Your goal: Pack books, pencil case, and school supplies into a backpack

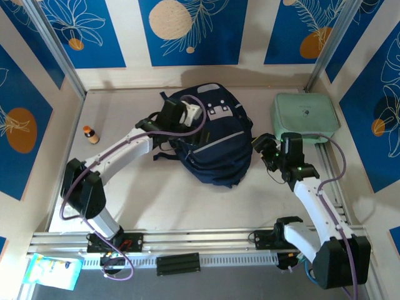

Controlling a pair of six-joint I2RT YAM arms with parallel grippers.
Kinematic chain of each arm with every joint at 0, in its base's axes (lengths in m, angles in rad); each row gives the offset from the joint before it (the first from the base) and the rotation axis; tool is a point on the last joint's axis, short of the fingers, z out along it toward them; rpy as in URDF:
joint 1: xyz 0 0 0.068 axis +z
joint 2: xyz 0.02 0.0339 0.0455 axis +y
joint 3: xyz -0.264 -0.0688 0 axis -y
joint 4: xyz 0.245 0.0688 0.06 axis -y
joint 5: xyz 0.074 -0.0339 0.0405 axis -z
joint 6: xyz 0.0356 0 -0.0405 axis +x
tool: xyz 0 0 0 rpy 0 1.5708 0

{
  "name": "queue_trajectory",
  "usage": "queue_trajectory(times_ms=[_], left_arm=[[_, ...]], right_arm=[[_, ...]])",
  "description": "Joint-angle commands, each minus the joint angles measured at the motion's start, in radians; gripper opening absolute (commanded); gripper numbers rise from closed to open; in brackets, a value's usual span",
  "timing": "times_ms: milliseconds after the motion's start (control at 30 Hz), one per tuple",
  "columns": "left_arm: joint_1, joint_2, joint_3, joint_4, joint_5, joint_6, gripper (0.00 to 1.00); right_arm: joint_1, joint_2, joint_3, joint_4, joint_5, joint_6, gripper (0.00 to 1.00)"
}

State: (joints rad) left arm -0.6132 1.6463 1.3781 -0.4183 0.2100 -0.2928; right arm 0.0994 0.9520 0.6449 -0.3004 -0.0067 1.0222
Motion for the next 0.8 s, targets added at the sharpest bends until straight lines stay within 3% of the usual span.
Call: queue_trajectory(times_ms=[0, 233, 600, 767], left_arm=[[0.072, 0.003, -0.061, 0.049, 0.032, -0.143, 0.67], [0.118, 0.095, -0.022, 0.001, -0.01, -0.178, 0.54], [0.133, 0.191, 0.037, 0.027, 0.1, -0.213, 0.28], [0.141, 0.198, 0.032, 0.043, 0.137, -0.234, 0.03]], right_arm=[[0.016, 0.046, -0.006, 0.025, -0.092, -0.063, 0.67], [0.072, 0.133, 0.014, 0.063, -0.114, -0.043, 0.68], [0.16, 0.262, 0.075, 0.107, -0.12, -0.056, 0.66], [0.183, 0.343, 0.108, 0.136, -0.111, -0.055, 0.66]])
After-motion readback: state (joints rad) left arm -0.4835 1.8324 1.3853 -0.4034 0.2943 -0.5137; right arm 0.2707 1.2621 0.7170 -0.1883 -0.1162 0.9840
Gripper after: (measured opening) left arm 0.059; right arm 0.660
